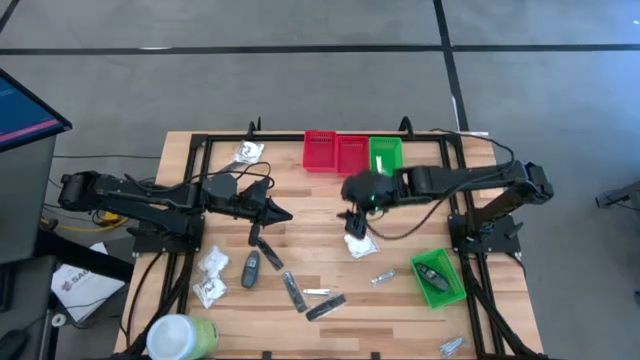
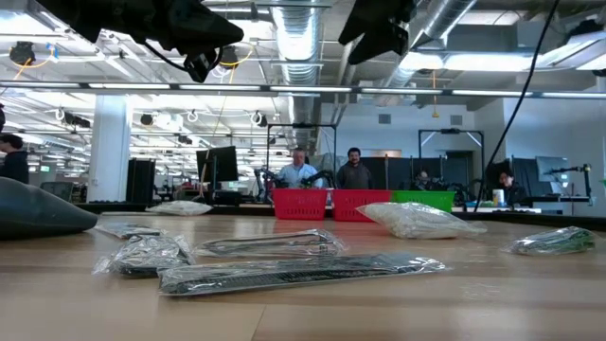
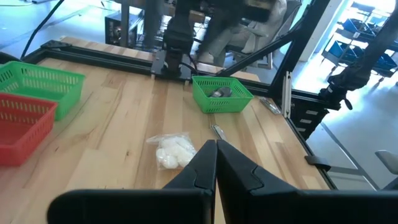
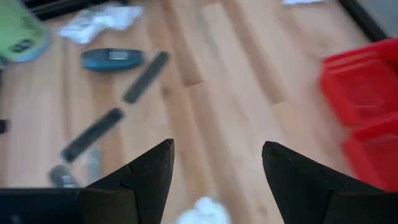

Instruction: Pick & Place Travel size toiletries

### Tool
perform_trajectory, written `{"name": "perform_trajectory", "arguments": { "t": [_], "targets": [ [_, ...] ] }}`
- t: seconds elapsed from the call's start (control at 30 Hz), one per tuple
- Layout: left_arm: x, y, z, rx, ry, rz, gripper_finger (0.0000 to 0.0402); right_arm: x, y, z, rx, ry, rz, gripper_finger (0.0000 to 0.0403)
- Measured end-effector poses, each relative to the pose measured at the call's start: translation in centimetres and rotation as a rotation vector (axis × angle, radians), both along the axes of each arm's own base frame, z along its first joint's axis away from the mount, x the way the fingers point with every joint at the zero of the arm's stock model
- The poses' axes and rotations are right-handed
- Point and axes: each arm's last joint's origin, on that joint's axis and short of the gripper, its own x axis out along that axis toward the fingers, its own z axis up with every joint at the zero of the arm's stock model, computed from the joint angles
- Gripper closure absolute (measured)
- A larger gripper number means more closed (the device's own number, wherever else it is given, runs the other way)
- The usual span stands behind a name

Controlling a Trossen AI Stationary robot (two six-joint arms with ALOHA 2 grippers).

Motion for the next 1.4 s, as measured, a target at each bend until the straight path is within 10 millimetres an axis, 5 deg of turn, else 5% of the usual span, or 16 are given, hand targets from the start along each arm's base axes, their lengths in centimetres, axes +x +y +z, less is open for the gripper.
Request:
{"name": "perform_trajectory", "arguments": {
  "t": [0.17, 0.57, 0.73, 0.93, 1.4],
  "targets": [
    [-0.1, -0.4, -0.2, -0.032, 0.02, -0.129, 0.0399, 1.3, 3.8, -1.8, -0.003, 0.018, 0.111, 0.0168],
    [-0.3, -0.7, -0.6, -0.059, 0.069, -0.219, 0.0399, 3.8, 12.6, -12.5, -0.028, 0.335, 0.345, 0.0169],
    [-0.3, -0.6, -0.6, -0.058, 0.065, -0.208, 0.0399, 4.7, 14.1, -13.4, 0.042, 0.38, 0.336, 0.0211],
    [-0.3, -0.5, -0.5, -0.064, 0.063, -0.199, 0.0399, 5.3, 15.9, -13.5, 0.106, 0.387, 0.443, 0.0378],
    [-0.3, -0.5, -0.5, -0.072, 0.063, -0.197, 0.0399, 5.0, 14.8, -16.0, 0.255, 0.405, 0.478, 0.0402]
  ]
}}
